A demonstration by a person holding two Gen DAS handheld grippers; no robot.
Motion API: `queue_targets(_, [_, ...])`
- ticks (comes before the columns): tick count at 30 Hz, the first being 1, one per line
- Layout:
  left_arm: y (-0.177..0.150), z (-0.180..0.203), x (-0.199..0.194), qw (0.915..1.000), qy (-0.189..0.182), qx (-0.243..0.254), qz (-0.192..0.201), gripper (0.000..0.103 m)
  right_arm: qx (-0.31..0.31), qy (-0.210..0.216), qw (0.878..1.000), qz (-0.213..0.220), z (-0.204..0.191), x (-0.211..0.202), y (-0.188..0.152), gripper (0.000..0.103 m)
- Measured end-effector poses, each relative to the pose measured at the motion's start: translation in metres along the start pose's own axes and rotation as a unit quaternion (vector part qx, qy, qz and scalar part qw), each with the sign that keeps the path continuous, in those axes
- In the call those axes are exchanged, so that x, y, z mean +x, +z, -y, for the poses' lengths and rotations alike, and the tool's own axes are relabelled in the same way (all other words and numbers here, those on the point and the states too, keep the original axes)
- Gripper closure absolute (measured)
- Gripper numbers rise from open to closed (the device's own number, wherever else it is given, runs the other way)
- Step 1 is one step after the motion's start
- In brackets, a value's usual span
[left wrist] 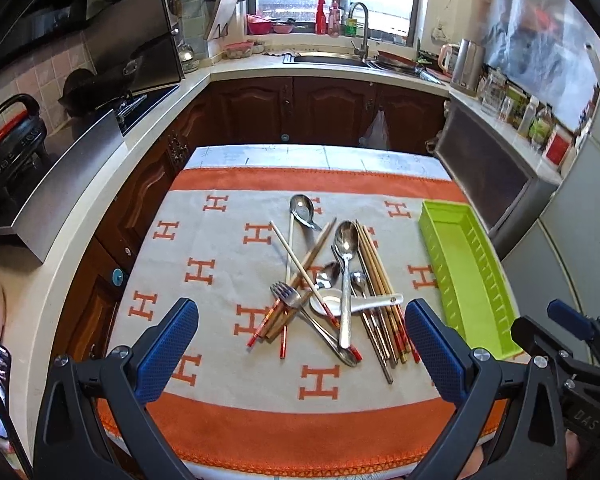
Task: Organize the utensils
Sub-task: 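Lower the right tool onto the steel spoon while the left tool grasps a chopstick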
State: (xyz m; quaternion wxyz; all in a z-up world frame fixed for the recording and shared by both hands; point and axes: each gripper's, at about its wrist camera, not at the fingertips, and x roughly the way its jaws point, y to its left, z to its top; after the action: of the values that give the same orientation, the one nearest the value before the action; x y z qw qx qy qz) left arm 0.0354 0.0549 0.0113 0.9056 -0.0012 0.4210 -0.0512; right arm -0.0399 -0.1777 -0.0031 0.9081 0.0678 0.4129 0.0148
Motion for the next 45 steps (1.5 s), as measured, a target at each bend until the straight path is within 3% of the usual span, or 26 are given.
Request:
queue_targets(7, [0.036,-0.028,0.005,0.9997,0.009,0.009,0.021,0.001,0.008,0.023,1.000,-0.017,0.001,0.021,0.041,0.038])
queue_targets(12, [0.057,-0.040,0.048,0.9992,-0.018,0.015,-0.034,0.001,0.001,0.029,0.999,-0.041,-0.008,0.056,0.076,0.041])
queue_targets(14, [0.061,-0.042,0.066,0.9982,-0.028,0.015,-0.050,0.001,0.001,0.041,0.997,-0.059,-0.013,0.076,0.089,0.047])
queue_targets(20, [0.064,-0.047,0.137,0.9933,-0.053,-0.004,-0.102,0.009,0.015,0.076,0.988,-0.135,-0.024,0.161,0.109,0.058])
queue_targets(22, [0.061,-0.051,0.163,0.9894,-0.063,-0.028,-0.128,0.016,0.032,0.086,0.982,-0.164,-0.021,0.192,0.111,0.062])
queue_targets(24, [0.055,-0.054,0.191,0.9830,-0.077,-0.055,-0.158,0.032,0.043,0.092,0.978,-0.182,-0.020,0.216,0.105,0.066])
queue_targets(27, [0.045,-0.057,0.223,0.9740,-0.089,-0.086,-0.190,0.042,0.049,0.096,0.972,-0.208,-0.022,0.249,0.099,0.070])
queue_targets(31, [0.033,-0.058,0.250,0.9658,-0.093,-0.114,-0.213,0.056,0.035,0.100,0.970,-0.219,-0.025,0.273,0.090,0.071])
queue_targets(33, [0.030,-0.057,0.256,0.9639,-0.093,-0.123,-0.217,0.069,0.032,0.102,0.969,-0.224,-0.027,0.279,0.088,0.071])
queue_targets(35, [0.029,-0.055,0.262,0.9634,-0.092,-0.129,-0.217,0.075,0.036,0.104,0.966,-0.232,-0.025,0.282,0.086,0.071])
queue_targets(40, [0.032,-0.044,0.265,0.9655,-0.090,-0.131,-0.206,0.076,0.046,0.104,0.963,-0.243,-0.019,0.294,0.083,0.071])
queue_targets(45, [0.038,-0.028,0.263,0.9656,-0.106,-0.117,-0.207,0.084,0.055,0.107,0.960,-0.252,-0.011,0.298,0.078,0.071])
